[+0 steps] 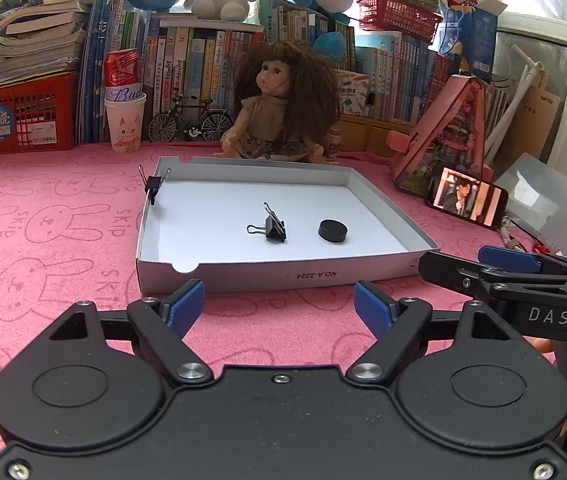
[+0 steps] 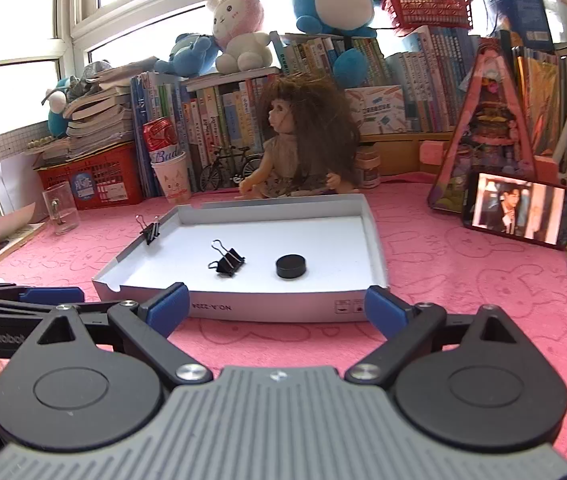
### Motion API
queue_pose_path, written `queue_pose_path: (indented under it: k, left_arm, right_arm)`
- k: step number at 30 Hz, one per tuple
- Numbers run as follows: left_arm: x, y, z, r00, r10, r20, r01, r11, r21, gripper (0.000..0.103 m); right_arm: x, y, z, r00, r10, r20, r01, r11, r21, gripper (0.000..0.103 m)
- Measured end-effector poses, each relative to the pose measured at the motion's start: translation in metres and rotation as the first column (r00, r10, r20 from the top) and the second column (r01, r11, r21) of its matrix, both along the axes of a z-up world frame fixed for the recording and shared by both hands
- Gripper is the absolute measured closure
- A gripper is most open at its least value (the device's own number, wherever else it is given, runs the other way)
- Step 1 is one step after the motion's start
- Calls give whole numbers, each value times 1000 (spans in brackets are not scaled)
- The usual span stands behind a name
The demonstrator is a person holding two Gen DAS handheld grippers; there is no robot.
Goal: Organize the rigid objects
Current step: 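Withdraw both grippers from the tray back toward the items, then grasp a flat black disc with the left gripper while the right gripper grasps a black cup-shaped lid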
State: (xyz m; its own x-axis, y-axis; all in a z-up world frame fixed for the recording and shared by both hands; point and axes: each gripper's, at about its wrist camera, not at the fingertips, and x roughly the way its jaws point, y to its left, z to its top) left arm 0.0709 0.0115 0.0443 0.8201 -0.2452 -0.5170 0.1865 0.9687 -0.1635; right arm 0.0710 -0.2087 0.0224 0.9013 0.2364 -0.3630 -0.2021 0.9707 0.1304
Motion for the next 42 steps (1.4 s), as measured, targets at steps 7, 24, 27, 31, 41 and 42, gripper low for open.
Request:
queue_pose_path:
  k: [7,24,27,31,41,42]
  left_arm:
    - [-22,1,-5,999,-29,37,27,999,40,23]
    - [-67,20,-30,999,-9,33,7,997,71,55]
    - [-72,24,-33,1000,1,32,-3,996,84,59]
    - [-77,27,-37,1000,-3,8,2,996,91,63]
    - [-77,22,-44,1000,-9,-16,11,994,107,69]
    - [-77,22,-44,1000,-10,-14,12,994,106,69]
  right_arm:
    - [-22,-10,-13,999,-39,17,40,997,-69,5]
    - [-65,-20,-42,996,-80,40,83,993,-83,18]
    - [-68,-23,-44,994,-102,36,105,992,-73,33]
    - [-73,-25,-47,994,-105,26,107,992,-60,48]
    - [-79,-13,-52,999,-48,14,49,995,-83,50]
    - [-78,-14,-52,999,-48,7,49,996,-79,50]
